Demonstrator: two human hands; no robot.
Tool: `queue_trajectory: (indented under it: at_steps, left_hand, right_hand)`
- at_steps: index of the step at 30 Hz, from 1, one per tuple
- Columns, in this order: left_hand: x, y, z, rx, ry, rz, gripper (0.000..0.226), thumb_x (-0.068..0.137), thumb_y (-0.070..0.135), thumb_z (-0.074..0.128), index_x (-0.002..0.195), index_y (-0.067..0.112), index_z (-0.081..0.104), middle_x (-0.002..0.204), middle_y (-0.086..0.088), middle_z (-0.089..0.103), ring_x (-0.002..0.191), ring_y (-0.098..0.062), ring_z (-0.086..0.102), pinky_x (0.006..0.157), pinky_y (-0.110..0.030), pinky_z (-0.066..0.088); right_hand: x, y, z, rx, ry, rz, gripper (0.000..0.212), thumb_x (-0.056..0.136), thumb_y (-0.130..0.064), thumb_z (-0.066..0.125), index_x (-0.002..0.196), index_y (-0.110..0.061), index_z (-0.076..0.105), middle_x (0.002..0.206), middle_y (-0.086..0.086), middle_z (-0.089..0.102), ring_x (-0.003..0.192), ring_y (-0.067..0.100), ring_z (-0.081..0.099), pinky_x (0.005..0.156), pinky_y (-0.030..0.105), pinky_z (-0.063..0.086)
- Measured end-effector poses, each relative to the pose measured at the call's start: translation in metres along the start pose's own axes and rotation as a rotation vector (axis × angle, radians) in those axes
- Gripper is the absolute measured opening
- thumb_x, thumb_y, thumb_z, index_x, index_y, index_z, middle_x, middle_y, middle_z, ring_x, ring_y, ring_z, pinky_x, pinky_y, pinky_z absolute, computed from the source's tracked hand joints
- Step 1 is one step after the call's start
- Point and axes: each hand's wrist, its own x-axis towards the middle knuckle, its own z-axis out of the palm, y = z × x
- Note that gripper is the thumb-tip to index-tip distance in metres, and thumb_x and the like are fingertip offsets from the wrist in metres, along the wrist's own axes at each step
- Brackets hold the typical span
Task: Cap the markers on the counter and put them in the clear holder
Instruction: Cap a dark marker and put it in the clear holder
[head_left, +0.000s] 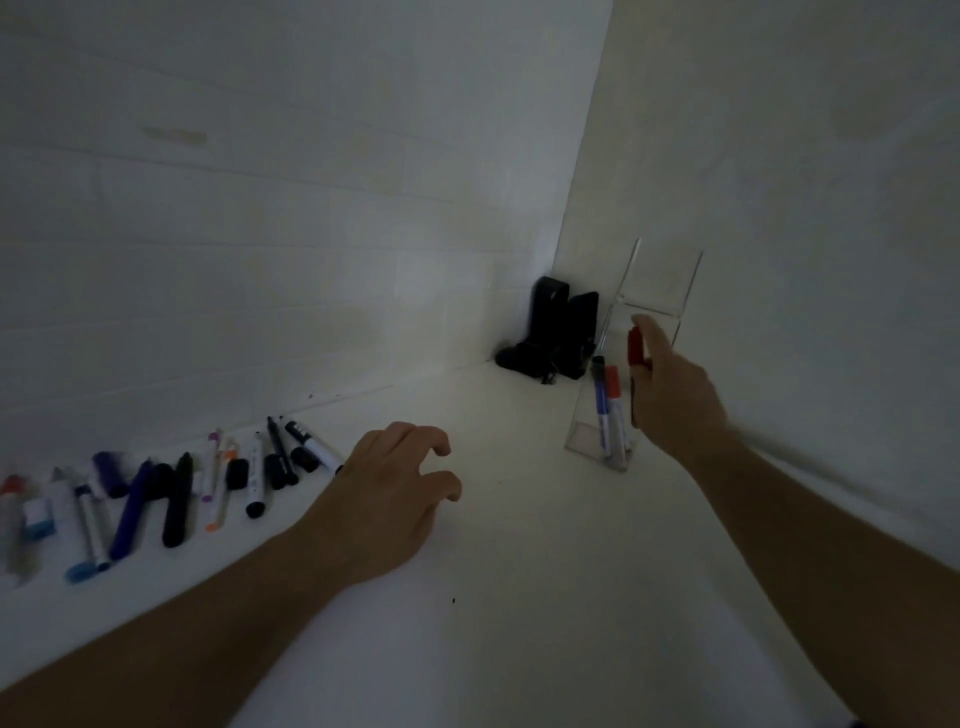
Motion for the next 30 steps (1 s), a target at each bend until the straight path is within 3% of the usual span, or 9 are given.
queue_trajectory:
  at_steps: [4, 7, 13, 16, 19, 21, 24, 26, 30]
  left_hand:
    - [0.000, -0.001, 0.001, -0.014, -0.009, -0.007, 0.025, 0.083, 0.013, 0.064, 0.097, 0.032, 0.070, 0.124, -0.001, 0.055, 0.108, -0.020, 0.051, 0.084, -0.035, 0.037]
    - [0.000, -0.001, 0.002, -0.014, -0.018, -0.012, 0.025, 0.083, 0.014, 0.064, 0.098, 0.033, 0.070, 0.125, -0.001, 0.054, 0.109, -0.019, 0.051, 0.084, -0.034, 0.035]
    - [0.000, -0.001, 0.000, -0.020, -0.030, -0.011, 0.024, 0.082, 0.015, 0.064, 0.096, 0.033, 0.071, 0.123, 0.000, 0.055, 0.108, -0.019, 0.051, 0.083, -0.032, 0.031]
    - [-0.001, 0.001, 0.000, -0.032, -0.032, -0.007, 0.024, 0.081, 0.014, 0.066, 0.095, 0.032, 0.072, 0.121, 0.001, 0.056, 0.110, -0.020, 0.051, 0.085, -0.035, 0.039]
    - [0.001, -0.002, -0.003, -0.018, -0.006, -0.033, 0.023, 0.079, 0.013, 0.068, 0.092, 0.032, 0.073, 0.119, 0.001, 0.059, 0.109, -0.020, 0.052, 0.085, -0.035, 0.037]
    - [0.002, -0.009, -0.007, -0.014, 0.047, -0.112, 0.026, 0.078, 0.009, 0.067, 0.090, 0.031, 0.073, 0.116, 0.000, 0.060, 0.107, -0.023, 0.052, 0.083, -0.034, 0.035]
    - [0.004, -0.027, -0.015, 0.046, 0.105, -0.249, 0.042, 0.064, -0.006, 0.066, 0.086, 0.029, 0.074, 0.107, 0.000, 0.064, 0.099, -0.028, 0.055, 0.076, -0.034, 0.034]
    - [0.003, -0.043, -0.028, 0.108, 0.128, -0.383, 0.047, 0.054, -0.009, 0.066, 0.081, 0.029, 0.075, 0.101, 0.000, 0.068, 0.092, -0.032, 0.057, 0.074, -0.036, 0.038]
    - [-0.013, -0.081, -0.060, 0.251, 0.164, -0.702, 0.039, 0.064, -0.004, 0.067, 0.086, 0.028, 0.075, 0.103, -0.005, 0.069, 0.095, -0.035, 0.054, 0.079, -0.042, 0.041]
  right_hand:
    - [-0.007, 0.003, 0.007, -0.006, -0.097, -0.027, 0.046, 0.105, -0.019, 0.038, 0.149, -0.031, 0.029, 0.079, 0.001, 0.060, 0.062, 0.018, 0.060, 0.055, 0.028, 0.044]
    - [-0.004, 0.008, 0.008, -0.051, -0.193, -0.045, 0.048, 0.103, -0.020, 0.041, 0.149, -0.031, 0.035, 0.103, 0.005, 0.062, 0.081, 0.023, 0.060, 0.071, 0.034, 0.048]
    - [-0.001, 0.013, 0.010, -0.107, -0.214, -0.095, 0.019, 0.100, -0.022, 0.043, 0.115, -0.027, 0.054, 0.101, 0.009, 0.064, 0.085, 0.028, 0.062, 0.073, 0.037, 0.049]
    - [-0.005, 0.010, 0.016, -0.100, -0.120, -0.071, 0.015, 0.099, -0.029, 0.046, 0.113, -0.031, 0.046, 0.106, 0.009, 0.056, 0.081, 0.027, 0.060, 0.069, 0.040, 0.052]
    - [-0.021, -0.006, 0.018, -0.032, 0.134, 0.033, 0.042, 0.096, -0.026, 0.057, 0.135, -0.032, 0.041, 0.124, 0.008, 0.046, 0.084, 0.028, 0.060, 0.071, 0.044, 0.058]
    - [-0.037, -0.024, 0.027, 0.036, 0.159, -0.033, 0.050, 0.091, -0.016, 0.059, 0.138, -0.025, 0.046, 0.126, 0.007, 0.046, 0.087, 0.026, 0.057, 0.069, 0.038, 0.053]
    - [-0.061, -0.058, 0.053, 0.199, 0.004, -0.169, 0.052, 0.088, -0.010, 0.058, 0.137, -0.026, 0.052, 0.125, -0.002, 0.050, 0.102, 0.018, 0.055, 0.086, 0.038, 0.053]
    - [-0.073, -0.085, 0.070, 0.306, -0.164, -0.263, 0.049, 0.091, -0.010, 0.058, 0.135, -0.031, 0.055, 0.118, -0.011, 0.049, 0.100, 0.007, 0.051, 0.092, 0.032, 0.051]
    - [-0.083, -0.150, 0.099, 0.435, -0.369, -0.480, 0.037, 0.085, -0.006, 0.057, 0.114, -0.026, 0.067, 0.116, -0.006, 0.057, 0.101, 0.010, 0.055, 0.094, 0.028, 0.047]
